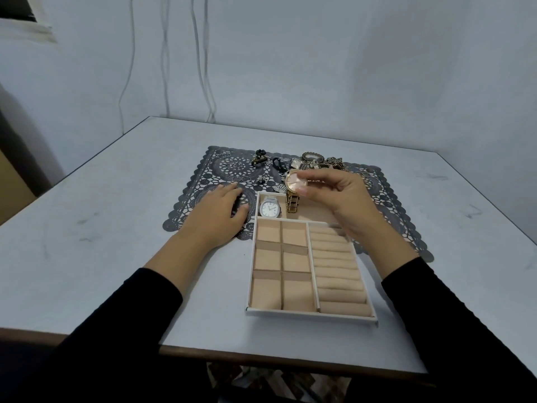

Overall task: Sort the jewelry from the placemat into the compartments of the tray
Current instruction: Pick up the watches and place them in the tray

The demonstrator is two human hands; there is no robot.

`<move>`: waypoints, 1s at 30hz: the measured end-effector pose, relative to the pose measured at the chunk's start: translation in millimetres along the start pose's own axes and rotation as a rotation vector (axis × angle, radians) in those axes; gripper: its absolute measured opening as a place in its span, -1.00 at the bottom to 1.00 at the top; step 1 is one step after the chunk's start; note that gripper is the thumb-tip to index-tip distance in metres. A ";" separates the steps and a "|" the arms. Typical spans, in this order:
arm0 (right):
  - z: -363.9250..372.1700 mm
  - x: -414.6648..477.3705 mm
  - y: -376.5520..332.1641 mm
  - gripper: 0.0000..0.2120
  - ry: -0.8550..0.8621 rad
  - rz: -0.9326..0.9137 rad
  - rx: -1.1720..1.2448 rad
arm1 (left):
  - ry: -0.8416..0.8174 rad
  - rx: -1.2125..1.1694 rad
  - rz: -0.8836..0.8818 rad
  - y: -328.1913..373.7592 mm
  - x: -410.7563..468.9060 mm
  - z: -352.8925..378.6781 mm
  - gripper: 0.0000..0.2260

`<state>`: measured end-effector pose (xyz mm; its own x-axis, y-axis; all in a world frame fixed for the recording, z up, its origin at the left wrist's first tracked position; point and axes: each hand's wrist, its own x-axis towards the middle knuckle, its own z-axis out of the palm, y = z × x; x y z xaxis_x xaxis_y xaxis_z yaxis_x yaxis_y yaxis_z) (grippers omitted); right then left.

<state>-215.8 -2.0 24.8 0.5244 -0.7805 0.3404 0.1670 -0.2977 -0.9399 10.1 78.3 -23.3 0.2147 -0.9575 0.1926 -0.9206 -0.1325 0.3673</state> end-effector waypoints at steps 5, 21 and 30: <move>0.1 -0.8 4.6 -0.73 -0.011 0.066 -0.025 | -0.013 -0.009 -0.005 -0.6 0.4 -0.1 -0.51; -0.9 -1.5 4.8 -0.79 -0.056 0.215 -0.188 | -0.020 -0.016 0.002 -2.1 2.5 0.2 -0.51; -0.3 -3.7 -0.6 -0.82 -0.048 0.281 -0.230 | -0.021 -0.014 0.001 -3.5 3.3 1.6 -0.51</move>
<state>-218.2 0.9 24.2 0.5625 -0.8244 0.0630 -0.1781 -0.1952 -0.9645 13.5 75.1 -25.4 0.2069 -0.9628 0.1740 -0.9161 -0.1282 0.3800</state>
